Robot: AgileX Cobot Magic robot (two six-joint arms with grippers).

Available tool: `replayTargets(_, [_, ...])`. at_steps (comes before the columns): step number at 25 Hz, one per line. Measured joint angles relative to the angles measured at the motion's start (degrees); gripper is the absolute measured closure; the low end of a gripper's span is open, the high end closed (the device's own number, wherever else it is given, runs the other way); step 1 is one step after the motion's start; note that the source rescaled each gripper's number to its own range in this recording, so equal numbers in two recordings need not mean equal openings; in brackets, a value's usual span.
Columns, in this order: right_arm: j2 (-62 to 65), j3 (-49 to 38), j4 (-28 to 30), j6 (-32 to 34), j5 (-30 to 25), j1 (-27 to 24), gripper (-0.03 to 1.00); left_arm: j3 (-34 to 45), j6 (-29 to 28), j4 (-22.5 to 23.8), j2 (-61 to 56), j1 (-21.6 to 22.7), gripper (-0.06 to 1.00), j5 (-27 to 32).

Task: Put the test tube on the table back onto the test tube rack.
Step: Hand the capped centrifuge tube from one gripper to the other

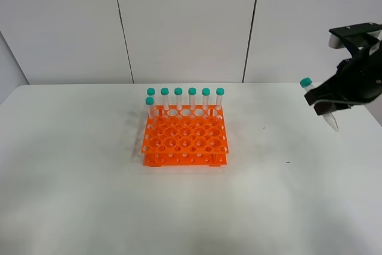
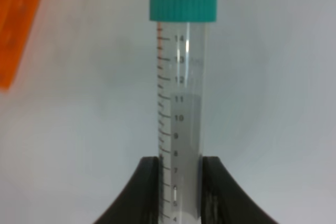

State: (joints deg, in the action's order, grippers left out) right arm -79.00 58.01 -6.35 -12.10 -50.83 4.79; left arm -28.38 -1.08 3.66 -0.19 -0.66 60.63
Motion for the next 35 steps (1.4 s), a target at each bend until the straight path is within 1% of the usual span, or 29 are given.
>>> replayTargets(2, [3.18, -3.32, -1.64, -0.3, 0.0, 0.0, 0.95, 0.0, 0.0, 0.0, 0.0, 0.0, -0.06, 0.0])
replayTargets(4, [4.16, -4.2, -3.62, -1.91, 0.31, 0.0, 0.95, 0.0, 0.0, 0.0, 0.0, 0.0, -0.06, 0.0])
replayTargets(6, [4.34, -4.02, -6.73, -5.26, 2.01, 0.06, 0.95, 0.0, 0.0, 0.0, 0.0, 0.0, -0.06, 0.0])
replayTargets(8, [4.39, -3.04, -9.28, -9.27, 4.12, 1.47, 0.95, 0.0, 0.0, 0.0, 0.0, 0.0, -0.06, 0.0])
replayTargets(10, [4.39, -1.87, -11.54, -13.74, 5.87, 4.58, 0.95, 0.0, 0.0, 0.0, 0.0, 0.0, -0.06, 0.0])
replayTargets(13, [4.39, -1.32, -15.38, -20.54, 7.97, 11.33, 0.95, 0.0, 0.0, 0.0, 0.0, 0.0, -0.06, 0.0])
replayTargets(15, [4.39, -1.55, -18.75, -26.93, 9.11, 15.99, 0.95, 0.0, 0.0, 0.0, 0.0, 0.0, -0.06, 0.0])
replayTargets(17, [3.67, -1.88, -24.13, -33.32, 9.71, 18.65, 0.95, 0.0, 0.0, 0.0, 0.0, 0.0, -0.06, 0.0])
replayTargets(20, [0.47, -2.0, -31.47, -38.37, 10.14, 19.31, 0.95, 0.0, 0.0, 0.0, 0.0, 0.0, -0.06, 0.0])
replayTargets(24, [-4.3, -2.21, -37.55, -43.13, 10.15, 19.31, 0.95, 0.0, 0.0, 0.0, 0.0, 0.0, -0.06, 0.0])
replayTargets(28, [-6.96, -2.21, -41.38, -47.15, 8.14, 19.31, 0.95, 0.0, -0.17, 0.0, 0.0, 0.0, -0.06, -0.07])
replayTargets(30, [-7.22, -2.21, -42.4, -47.75, 7.84, 19.31, 0.95, -0.93, -0.64, -0.4, 0.17, 0.0, -0.06, -1.15])
replayTargets(33, [-7.22, -2.21, -44.92, -48.69, 7.77, 19.31, 0.95, -4.94, -0.83, -3.66, 5.16, 0.0, -0.06, -4.96])
replayTargets(35, [-7.22, -2.21, -46.58, -49.54, 7.77, 19.31, 0.95, -7.85, -0.35, -8.16, 10.88, 0.0, -0.06, -8.22])
